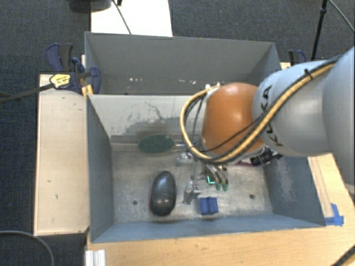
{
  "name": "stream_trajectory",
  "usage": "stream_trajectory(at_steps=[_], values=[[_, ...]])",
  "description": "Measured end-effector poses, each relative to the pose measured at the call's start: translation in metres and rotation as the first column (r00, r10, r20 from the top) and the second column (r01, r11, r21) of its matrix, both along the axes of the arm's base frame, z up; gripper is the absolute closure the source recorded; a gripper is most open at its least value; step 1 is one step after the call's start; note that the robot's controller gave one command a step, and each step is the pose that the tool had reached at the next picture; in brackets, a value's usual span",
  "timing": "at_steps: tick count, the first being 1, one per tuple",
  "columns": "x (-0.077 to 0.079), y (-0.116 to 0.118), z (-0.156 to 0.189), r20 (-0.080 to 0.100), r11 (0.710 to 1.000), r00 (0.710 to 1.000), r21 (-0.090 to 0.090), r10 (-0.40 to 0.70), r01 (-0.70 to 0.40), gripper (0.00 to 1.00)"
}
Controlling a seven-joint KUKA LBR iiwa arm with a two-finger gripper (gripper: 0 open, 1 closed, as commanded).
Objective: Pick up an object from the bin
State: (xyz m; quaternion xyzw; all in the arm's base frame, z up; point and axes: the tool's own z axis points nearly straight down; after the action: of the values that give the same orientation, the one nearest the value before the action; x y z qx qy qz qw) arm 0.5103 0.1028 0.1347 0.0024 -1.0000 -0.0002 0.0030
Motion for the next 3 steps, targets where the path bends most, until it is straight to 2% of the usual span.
stream_trajectory(at_steps=[1, 2, 3], values=[[-0.021, 0.049, -0.055, 0.004, 0.992, 0.992, 0.001, 0.13, -0.13, 0.0], [-0.026, 0.074, -0.057, 0.015, 0.946, 0.946, -0.001, 0.324, -0.324, 0.0], [-0.027, 0.074, -0.058, 0.012, 0.948, 0.948, 0.0, 0.317, -0.317, 1.0]])
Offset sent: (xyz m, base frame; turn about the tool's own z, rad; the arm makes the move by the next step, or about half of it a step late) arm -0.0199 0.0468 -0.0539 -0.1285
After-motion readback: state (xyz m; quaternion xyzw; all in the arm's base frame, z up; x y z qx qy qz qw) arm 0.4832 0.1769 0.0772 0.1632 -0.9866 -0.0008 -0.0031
